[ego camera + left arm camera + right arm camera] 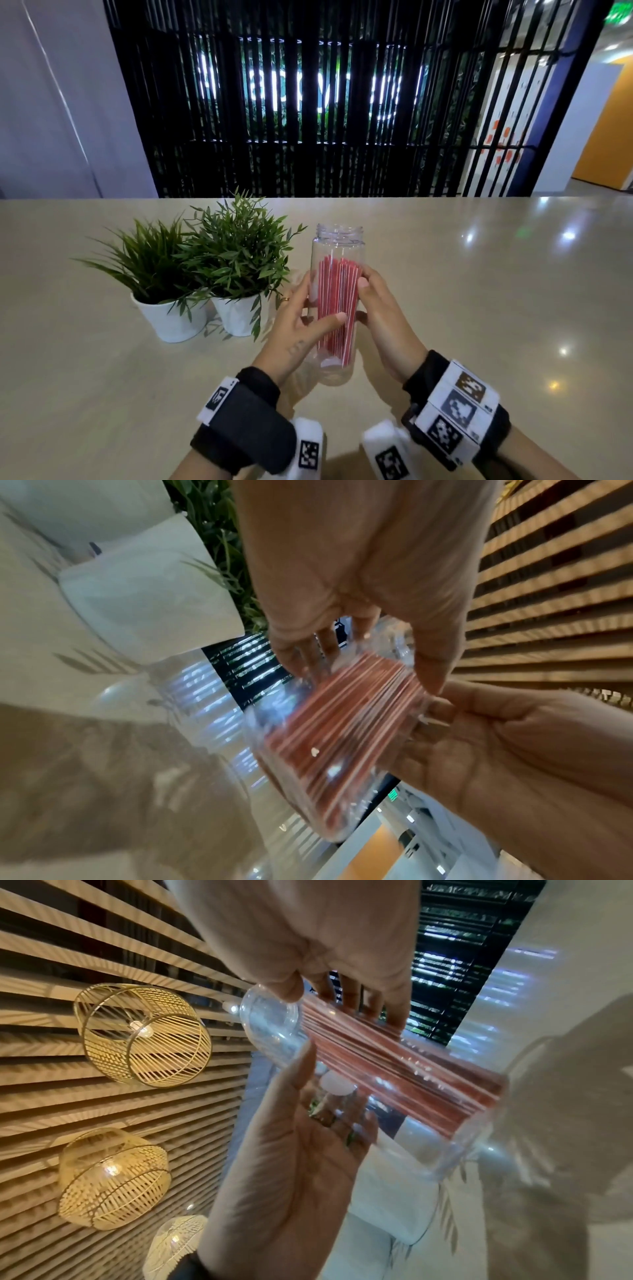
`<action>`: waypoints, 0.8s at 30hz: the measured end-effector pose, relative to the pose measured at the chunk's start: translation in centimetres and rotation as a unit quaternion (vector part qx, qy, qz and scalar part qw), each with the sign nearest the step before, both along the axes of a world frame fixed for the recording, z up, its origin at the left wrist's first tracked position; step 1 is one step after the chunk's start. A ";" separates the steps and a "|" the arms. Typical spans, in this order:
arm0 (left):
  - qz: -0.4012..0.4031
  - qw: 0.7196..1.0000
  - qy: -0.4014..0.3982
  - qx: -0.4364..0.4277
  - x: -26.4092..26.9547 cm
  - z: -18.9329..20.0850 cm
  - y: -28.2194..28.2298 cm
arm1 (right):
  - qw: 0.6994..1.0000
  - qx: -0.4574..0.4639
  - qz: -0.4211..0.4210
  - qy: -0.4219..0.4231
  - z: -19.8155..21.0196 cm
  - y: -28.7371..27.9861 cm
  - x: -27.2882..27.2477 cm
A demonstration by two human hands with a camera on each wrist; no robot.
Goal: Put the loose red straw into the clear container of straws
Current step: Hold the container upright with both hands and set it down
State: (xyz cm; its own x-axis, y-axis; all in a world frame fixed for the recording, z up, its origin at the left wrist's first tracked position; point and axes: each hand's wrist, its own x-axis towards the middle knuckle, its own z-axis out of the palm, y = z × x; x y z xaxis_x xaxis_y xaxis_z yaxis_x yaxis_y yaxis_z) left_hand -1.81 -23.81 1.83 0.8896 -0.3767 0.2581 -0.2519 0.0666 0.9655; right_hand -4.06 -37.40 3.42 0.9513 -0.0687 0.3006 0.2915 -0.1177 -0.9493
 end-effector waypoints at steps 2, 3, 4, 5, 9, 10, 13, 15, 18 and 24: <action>-0.004 1.000 0.001 0.028 0.8 -0.1 -0.3 | 1.000 0.019 0.018 0.006 -0.1 -0.6 0.2; -0.009 0.999 0.006 0.033 1.0 -0.1 -0.4 | 0.999 0.026 0.029 0.006 0.0 -0.8 0.3; -0.013 0.999 0.010 0.038 1.3 -0.1 -0.6 | 0.999 0.029 0.038 0.008 0.0 -0.9 0.3; -0.017 0.999 0.010 0.047 1.6 -0.1 -0.8 | 0.999 0.030 0.039 0.009 0.0 -1.0 0.4; -0.019 0.993 -0.016 0.112 3.1 0.1 -1.3 | 0.999 0.045 0.006 0.010 -0.7 -1.3 1.3; -0.013 0.993 -0.022 0.118 3.4 0.1 -1.5 | 0.999 0.050 0.001 0.017 -0.9 -1.3 1.6; 0.030 0.994 -0.040 0.093 4.0 0.1 -2.2 | 0.998 0.049 -0.001 0.025 -1.1 -1.3 2.2; 0.057 0.993 -0.050 0.090 4.2 -0.1 -2.5 | 0.999 0.041 0.001 0.030 -1.1 -1.2 2.7; 0.064 0.992 -0.054 0.093 4.6 -0.4 -2.7 | 0.999 0.026 -0.014 0.039 -1.1 -0.9 3.4; 0.052 0.992 -0.051 0.104 5.2 -1.6 -2.9 | 0.997 0.009 -0.045 0.056 -2.2 -0.8 4.1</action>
